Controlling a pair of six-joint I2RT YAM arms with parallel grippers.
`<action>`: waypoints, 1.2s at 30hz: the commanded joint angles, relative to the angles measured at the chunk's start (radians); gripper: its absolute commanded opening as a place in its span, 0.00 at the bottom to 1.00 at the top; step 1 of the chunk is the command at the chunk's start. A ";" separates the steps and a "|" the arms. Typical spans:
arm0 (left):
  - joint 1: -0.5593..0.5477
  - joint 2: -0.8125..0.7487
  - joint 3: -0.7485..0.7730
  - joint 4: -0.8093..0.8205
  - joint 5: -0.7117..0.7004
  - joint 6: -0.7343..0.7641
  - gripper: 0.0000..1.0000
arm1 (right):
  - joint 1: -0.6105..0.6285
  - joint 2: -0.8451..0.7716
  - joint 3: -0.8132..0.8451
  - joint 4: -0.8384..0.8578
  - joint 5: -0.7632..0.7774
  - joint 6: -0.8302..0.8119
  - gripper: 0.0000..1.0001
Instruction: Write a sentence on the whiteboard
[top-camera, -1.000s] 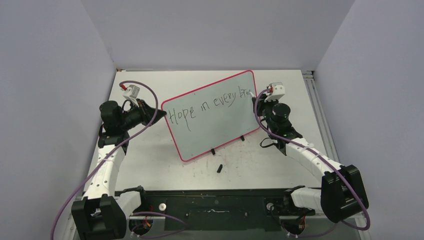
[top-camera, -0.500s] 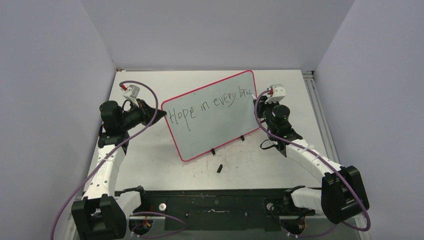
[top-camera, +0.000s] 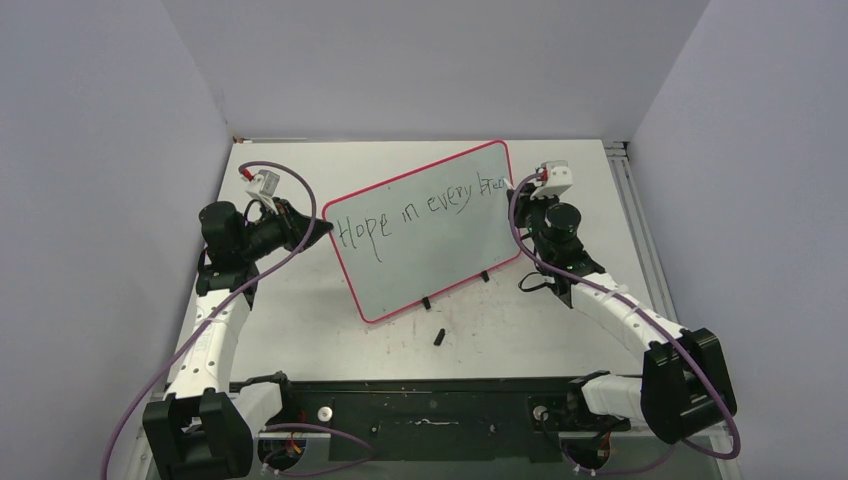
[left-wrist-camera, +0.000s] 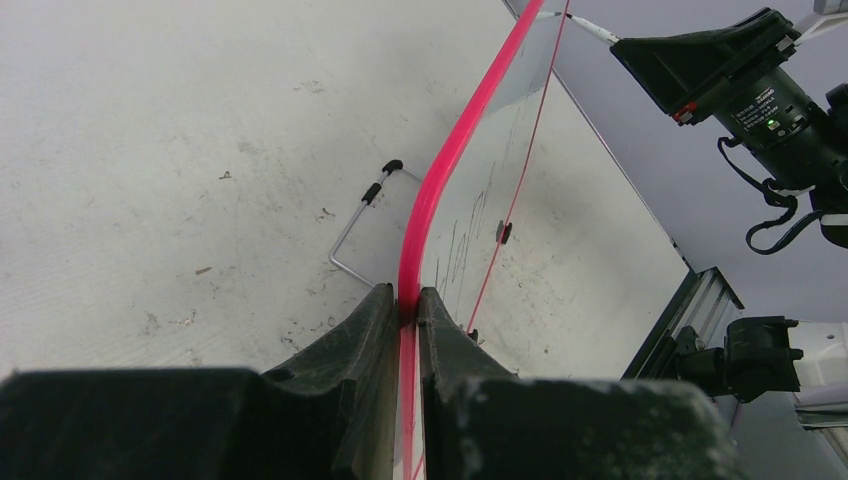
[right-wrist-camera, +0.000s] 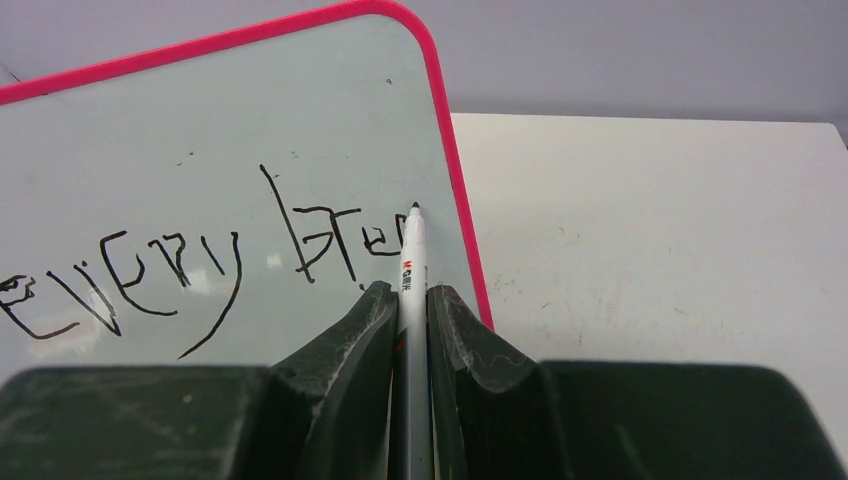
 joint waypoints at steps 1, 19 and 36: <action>-0.005 0.003 0.032 -0.023 -0.004 0.023 0.00 | -0.004 0.013 0.042 0.063 -0.009 -0.004 0.05; -0.005 -0.001 0.033 -0.021 -0.002 0.022 0.00 | -0.003 -0.017 -0.057 0.011 0.002 0.029 0.05; -0.006 -0.001 0.032 -0.020 -0.004 0.020 0.00 | -0.004 -0.082 0.021 -0.006 0.013 0.010 0.05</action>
